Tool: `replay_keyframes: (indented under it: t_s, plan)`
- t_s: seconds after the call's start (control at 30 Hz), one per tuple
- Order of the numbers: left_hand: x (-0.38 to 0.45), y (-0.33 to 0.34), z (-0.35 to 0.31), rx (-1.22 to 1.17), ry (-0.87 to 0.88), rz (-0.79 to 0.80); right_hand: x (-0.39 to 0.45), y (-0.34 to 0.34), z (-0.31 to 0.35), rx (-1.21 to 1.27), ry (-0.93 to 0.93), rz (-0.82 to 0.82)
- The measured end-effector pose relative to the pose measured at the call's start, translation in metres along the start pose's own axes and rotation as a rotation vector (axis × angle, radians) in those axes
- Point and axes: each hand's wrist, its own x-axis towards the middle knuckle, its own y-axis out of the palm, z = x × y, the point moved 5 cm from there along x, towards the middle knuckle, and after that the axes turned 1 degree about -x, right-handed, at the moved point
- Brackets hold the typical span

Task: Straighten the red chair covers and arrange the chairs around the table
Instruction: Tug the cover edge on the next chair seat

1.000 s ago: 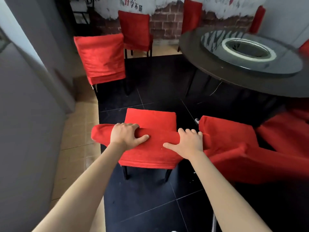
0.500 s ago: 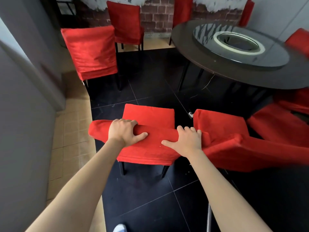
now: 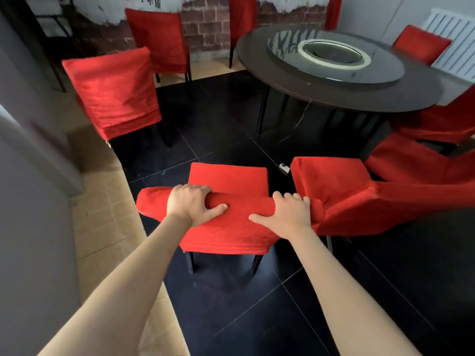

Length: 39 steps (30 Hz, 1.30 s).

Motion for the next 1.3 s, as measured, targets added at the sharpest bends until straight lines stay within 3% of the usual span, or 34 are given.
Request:
replay_keyframes:
  t_s: [0.67,1.3]
  plan:
    - [0.041,0.007,0.094,0.074,0.210,0.023,0.028,0.000,0.082,-0.017,0.109,-0.072]
    - [0.132,0.022,0.101,0.028,0.267,0.016,0.104,-0.009,0.073,-0.091,0.156,-0.139]
